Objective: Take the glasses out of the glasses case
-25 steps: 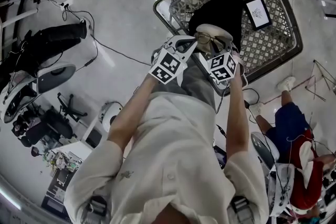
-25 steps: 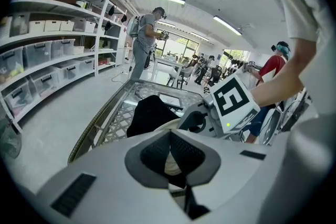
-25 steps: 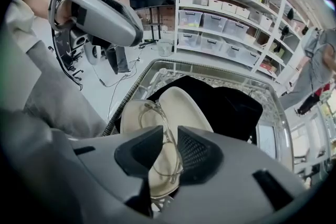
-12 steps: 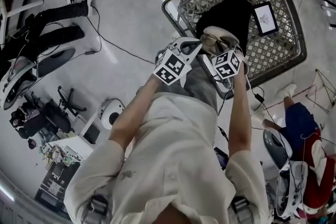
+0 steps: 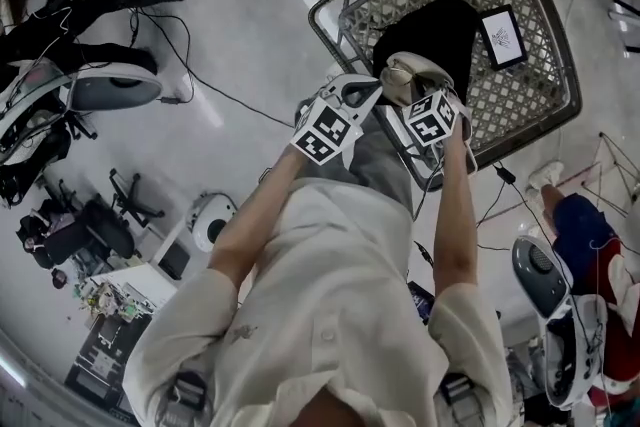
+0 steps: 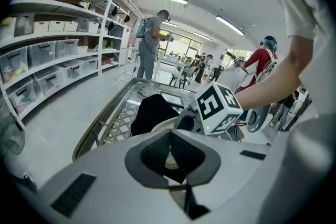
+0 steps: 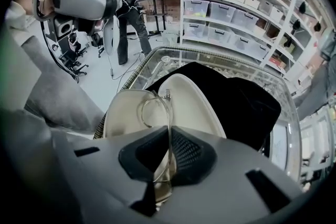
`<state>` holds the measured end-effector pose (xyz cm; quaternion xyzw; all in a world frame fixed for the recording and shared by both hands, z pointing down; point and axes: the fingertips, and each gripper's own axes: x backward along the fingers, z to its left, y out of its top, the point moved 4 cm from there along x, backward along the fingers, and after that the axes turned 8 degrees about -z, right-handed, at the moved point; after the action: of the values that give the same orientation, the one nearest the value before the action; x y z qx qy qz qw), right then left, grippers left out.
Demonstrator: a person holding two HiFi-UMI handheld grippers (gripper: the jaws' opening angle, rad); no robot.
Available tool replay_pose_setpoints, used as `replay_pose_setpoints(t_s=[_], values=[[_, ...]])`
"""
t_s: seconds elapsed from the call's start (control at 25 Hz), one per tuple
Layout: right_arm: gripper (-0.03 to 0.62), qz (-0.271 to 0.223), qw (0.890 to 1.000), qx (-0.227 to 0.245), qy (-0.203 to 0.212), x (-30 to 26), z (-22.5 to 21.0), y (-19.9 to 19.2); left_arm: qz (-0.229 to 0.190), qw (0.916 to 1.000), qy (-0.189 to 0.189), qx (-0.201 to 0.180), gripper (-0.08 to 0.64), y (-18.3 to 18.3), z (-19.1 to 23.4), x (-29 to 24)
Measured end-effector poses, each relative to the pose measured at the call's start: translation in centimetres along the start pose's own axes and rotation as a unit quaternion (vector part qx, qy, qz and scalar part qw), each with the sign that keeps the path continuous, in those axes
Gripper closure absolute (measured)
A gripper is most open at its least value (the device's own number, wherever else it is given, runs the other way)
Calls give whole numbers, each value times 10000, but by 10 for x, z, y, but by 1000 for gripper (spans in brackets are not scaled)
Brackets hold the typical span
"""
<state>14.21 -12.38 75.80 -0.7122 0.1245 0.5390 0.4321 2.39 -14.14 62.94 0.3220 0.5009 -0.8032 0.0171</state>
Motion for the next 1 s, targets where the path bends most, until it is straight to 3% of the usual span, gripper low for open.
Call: replay_pose_setpoints(t_s=[0.48, 1.0], values=[[574, -263, 9989, -363, -149, 14, 7, 6, -22, 9998, -75, -156, 548, 4, -1, 3], [574, -829, 9902, -662, -913, 67, 11, 30, -184, 9983, -238, -509, 548, 21, -4, 21]])
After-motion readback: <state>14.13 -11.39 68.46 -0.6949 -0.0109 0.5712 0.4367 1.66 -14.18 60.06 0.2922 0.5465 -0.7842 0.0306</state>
